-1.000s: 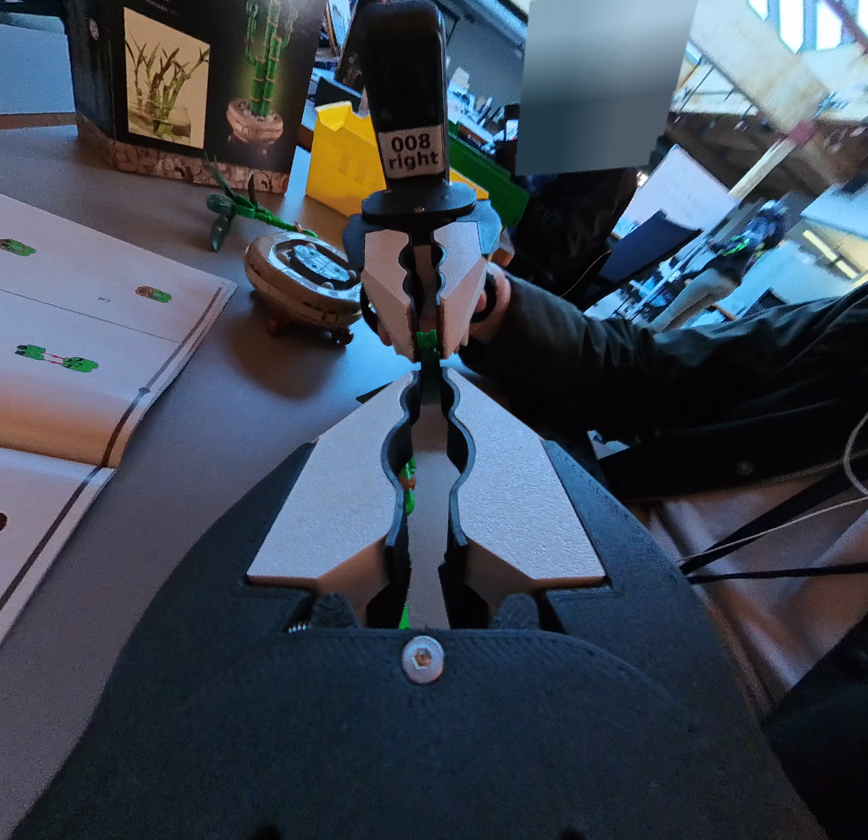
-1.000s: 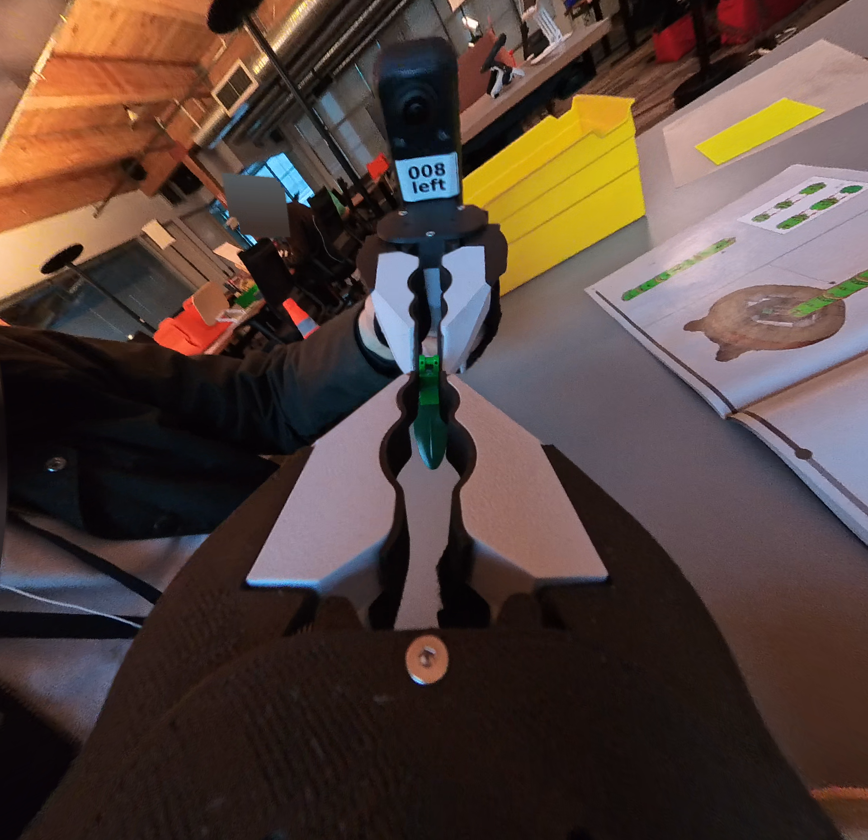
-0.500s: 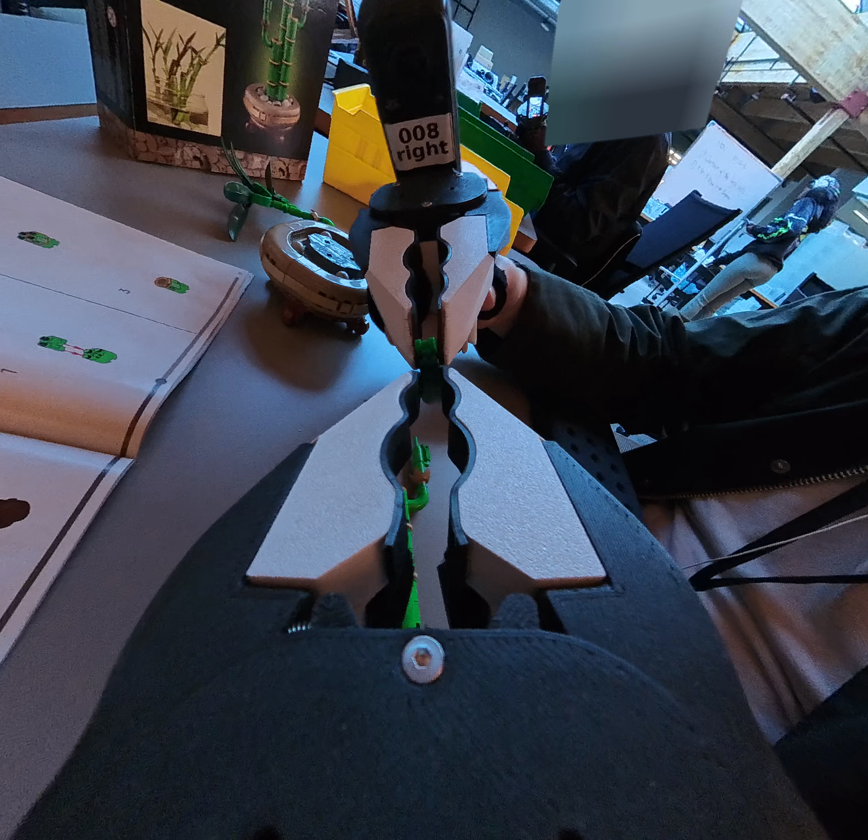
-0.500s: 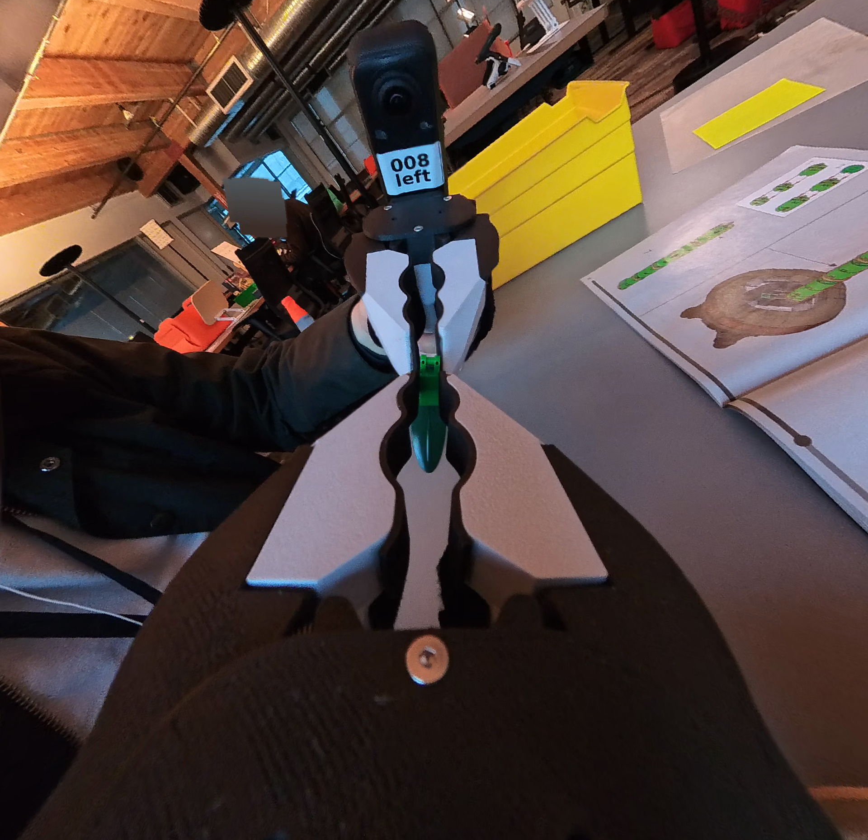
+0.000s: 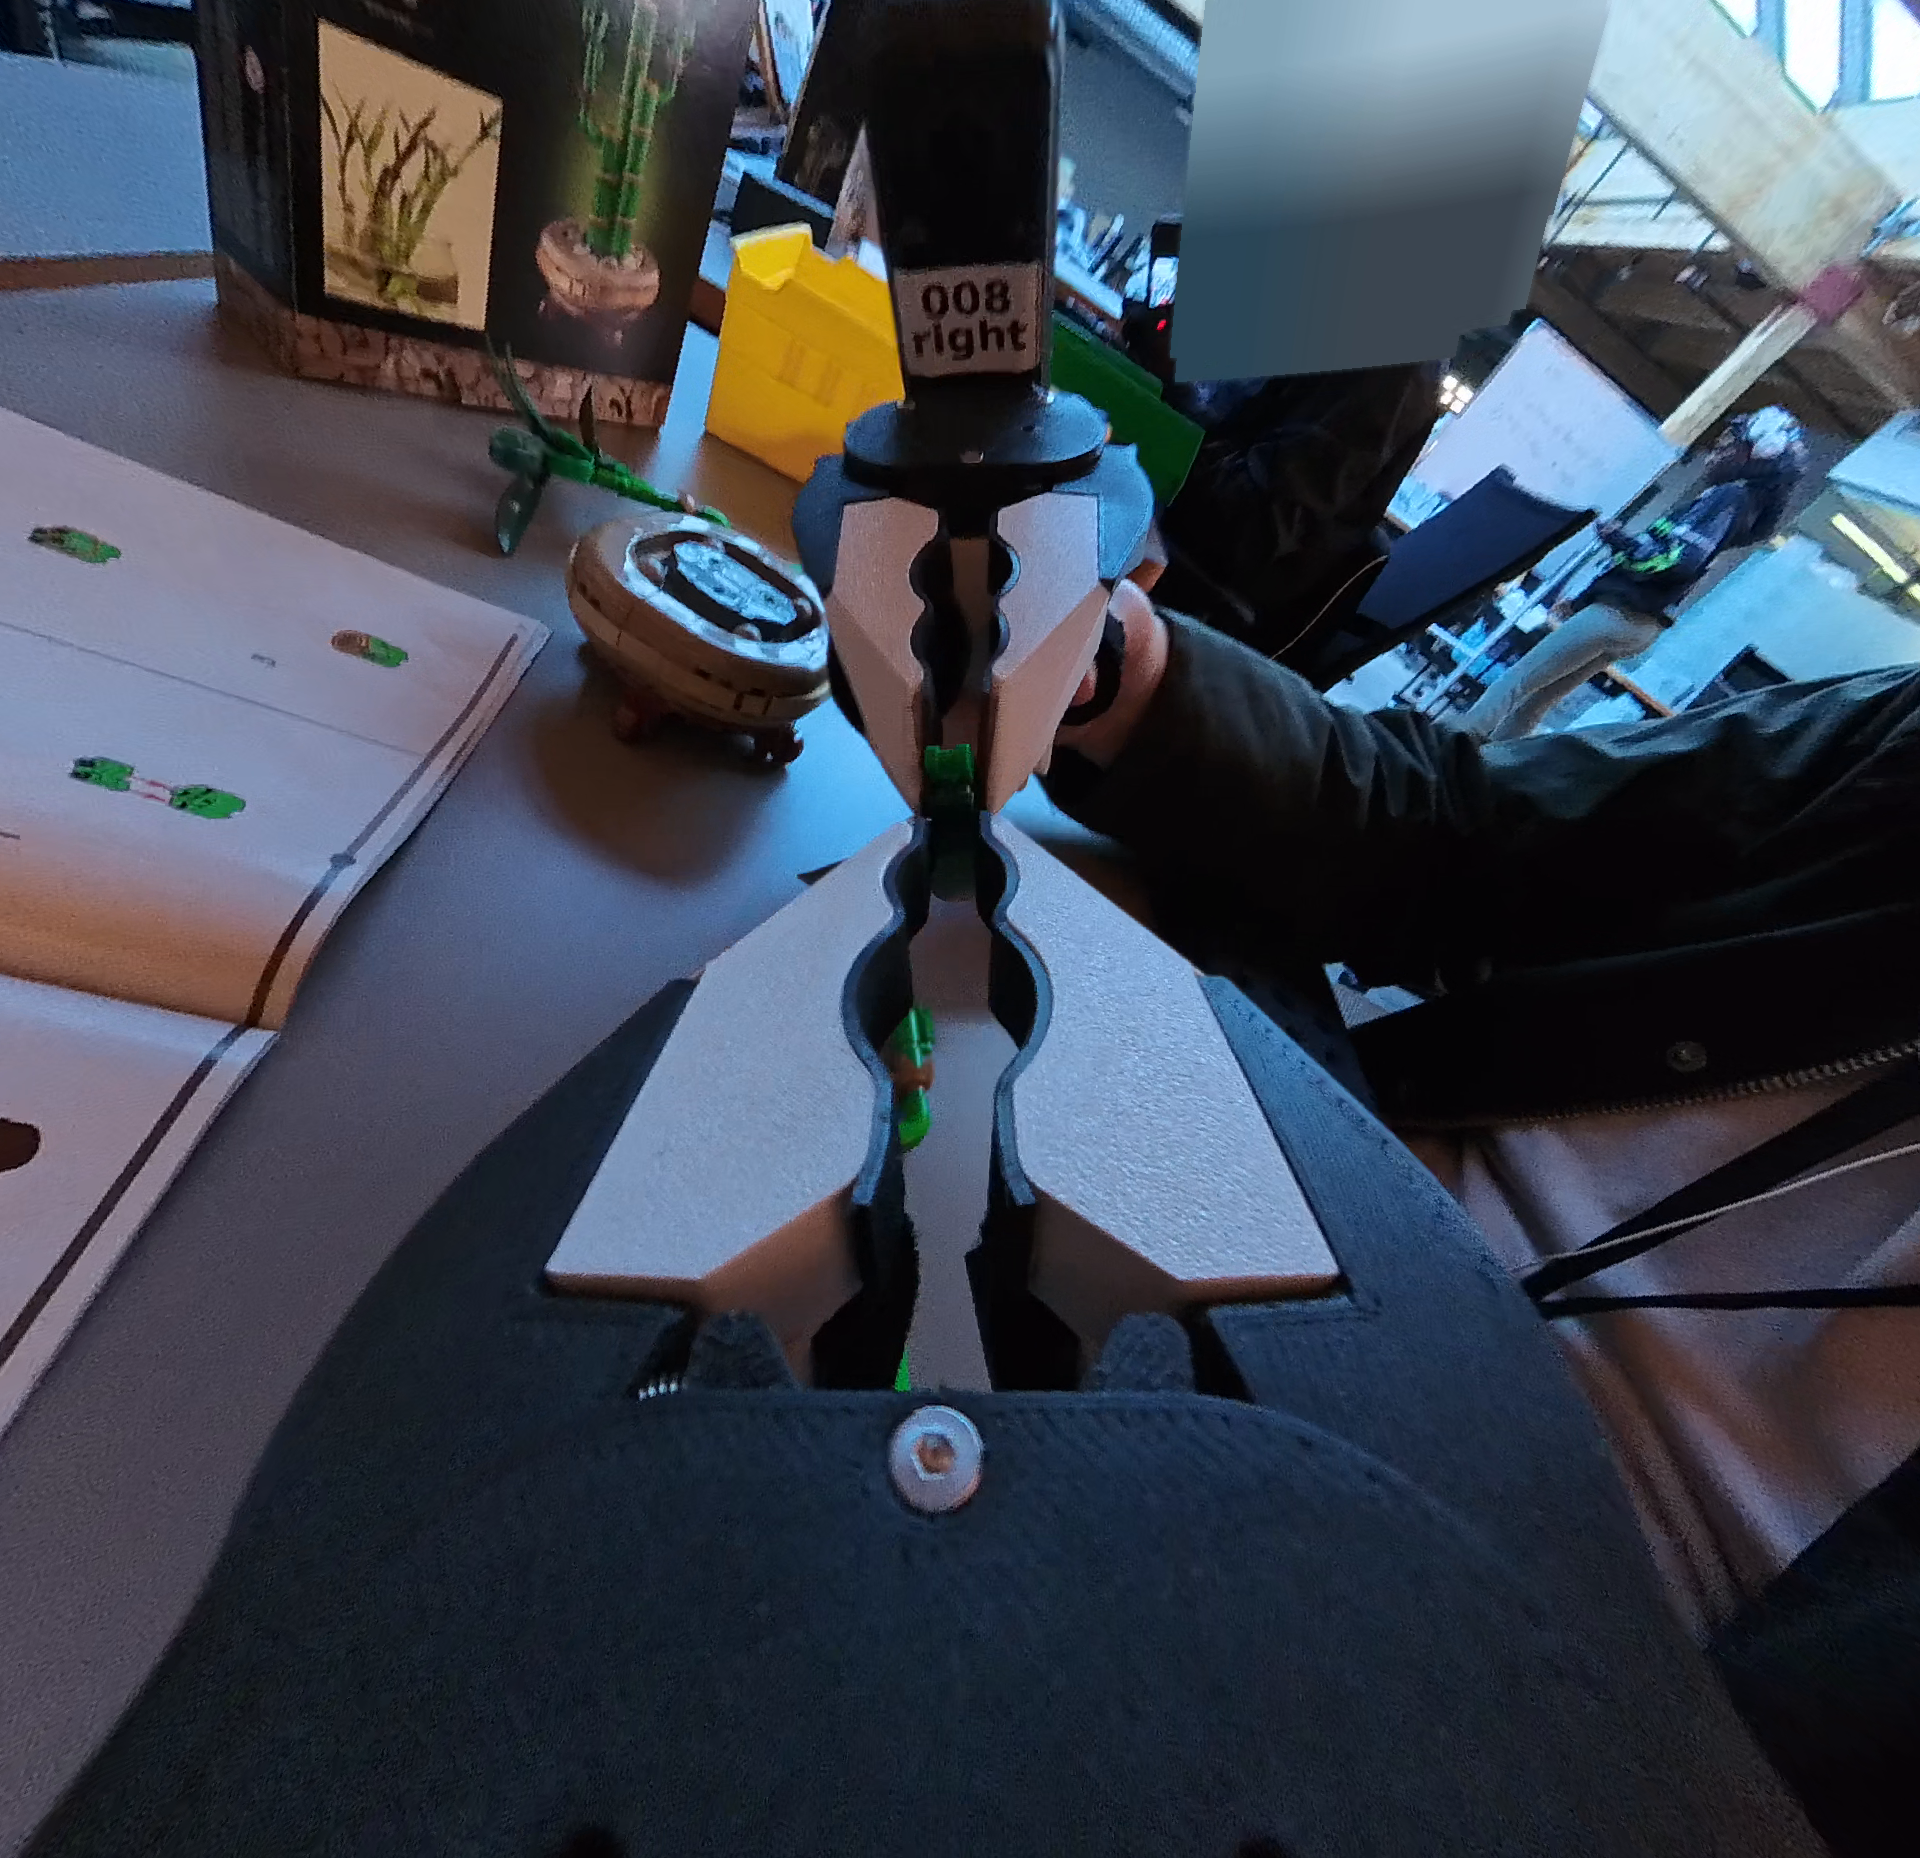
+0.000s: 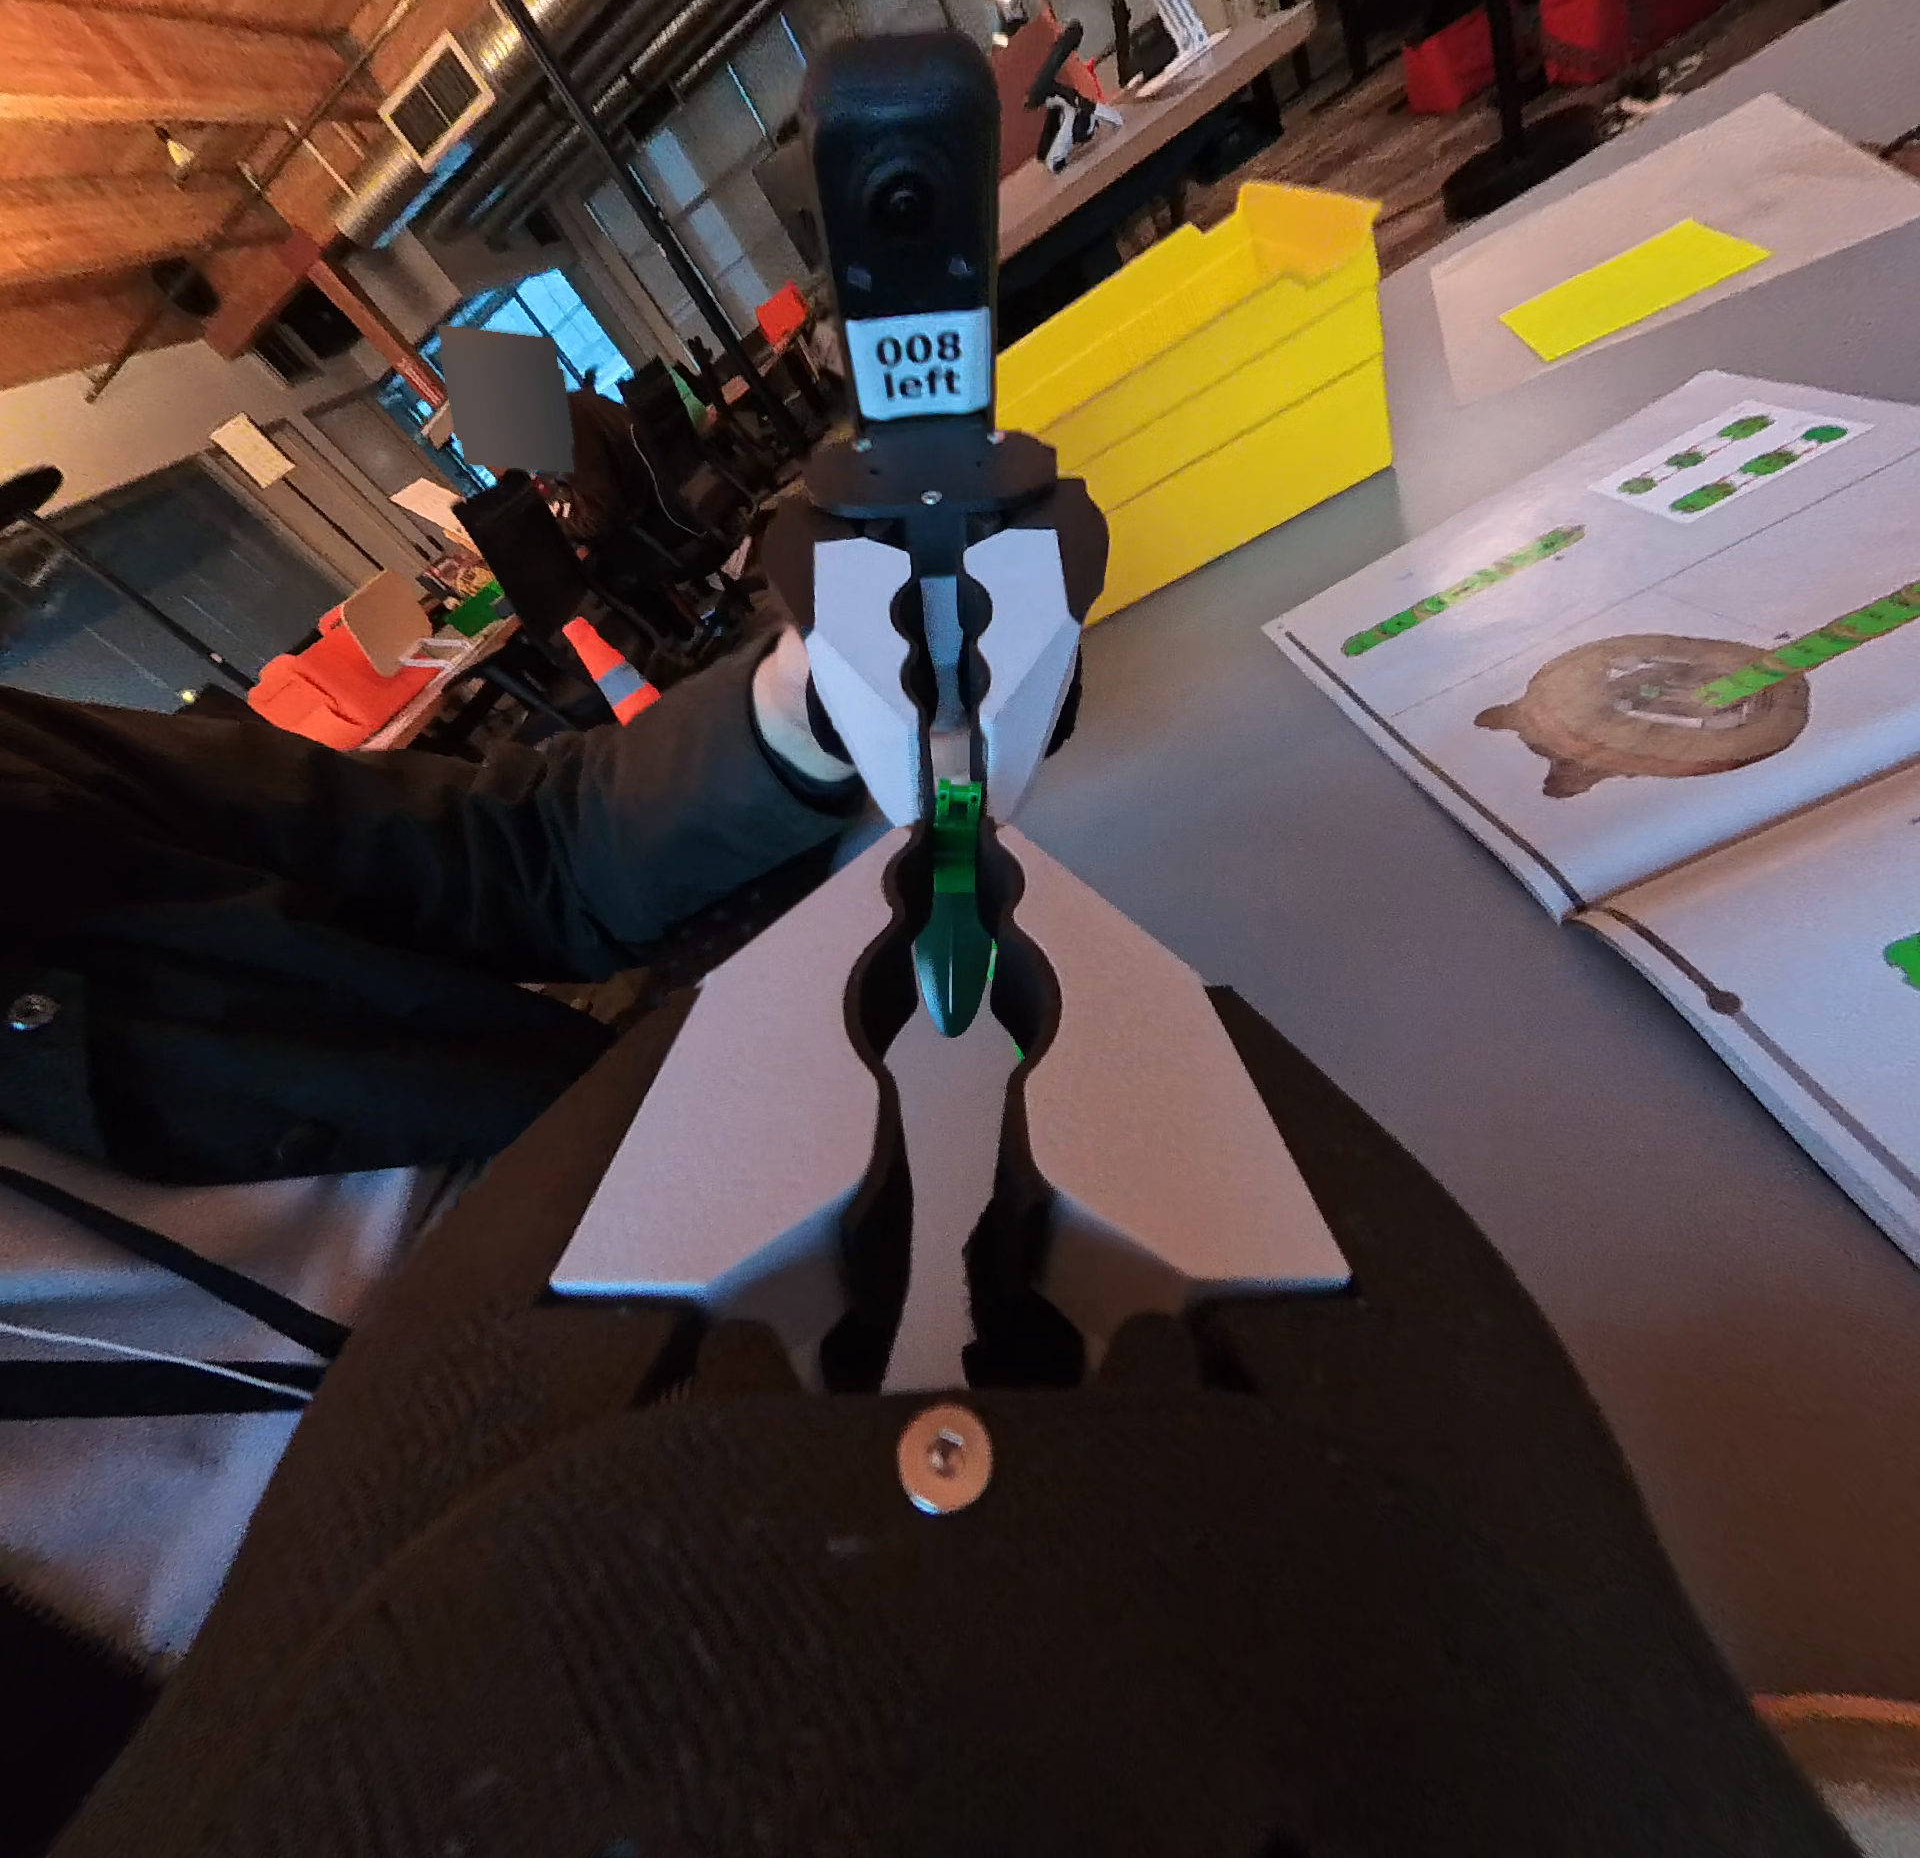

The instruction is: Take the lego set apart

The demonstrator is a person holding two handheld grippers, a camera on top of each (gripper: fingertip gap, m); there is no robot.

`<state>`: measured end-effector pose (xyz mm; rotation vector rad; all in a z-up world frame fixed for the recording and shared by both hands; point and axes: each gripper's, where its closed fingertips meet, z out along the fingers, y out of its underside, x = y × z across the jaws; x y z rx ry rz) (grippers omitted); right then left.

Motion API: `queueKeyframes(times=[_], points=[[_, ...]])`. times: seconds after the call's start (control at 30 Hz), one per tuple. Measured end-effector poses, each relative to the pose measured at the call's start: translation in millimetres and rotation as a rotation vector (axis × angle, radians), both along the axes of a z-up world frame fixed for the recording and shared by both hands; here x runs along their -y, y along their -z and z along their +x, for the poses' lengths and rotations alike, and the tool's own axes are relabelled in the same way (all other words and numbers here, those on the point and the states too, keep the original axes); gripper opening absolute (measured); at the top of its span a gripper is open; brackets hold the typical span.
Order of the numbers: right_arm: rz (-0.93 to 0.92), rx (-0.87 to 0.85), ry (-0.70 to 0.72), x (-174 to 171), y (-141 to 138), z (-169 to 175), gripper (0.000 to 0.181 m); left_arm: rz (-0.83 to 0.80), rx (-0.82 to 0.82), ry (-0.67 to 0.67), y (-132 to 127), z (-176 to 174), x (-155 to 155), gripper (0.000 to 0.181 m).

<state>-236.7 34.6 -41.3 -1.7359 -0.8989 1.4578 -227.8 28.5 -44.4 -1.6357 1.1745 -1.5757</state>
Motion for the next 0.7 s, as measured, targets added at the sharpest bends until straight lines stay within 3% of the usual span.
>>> queueKeyframes(times=[0.53, 0.6, 0.7], points=[[-0.002, 0.08, -0.011, 12.3, -11.0, 11.3, 0.006, 0.03, 0.007, 0.042, -11.8, 8.3, 11.7, 0.006], [0.01, 0.037, 0.107, -4.2, -23.3, 38.9, 0.006, 0.041, -0.027, -0.028, -8.2, -8.3, -3.8, 0.006], [0.036, -0.194, 0.212, -11.0, -69.6, 94.8, 0.006, -0.059, 0.199, -0.133, -48.2, -51.7, -33.1, 0.005]])
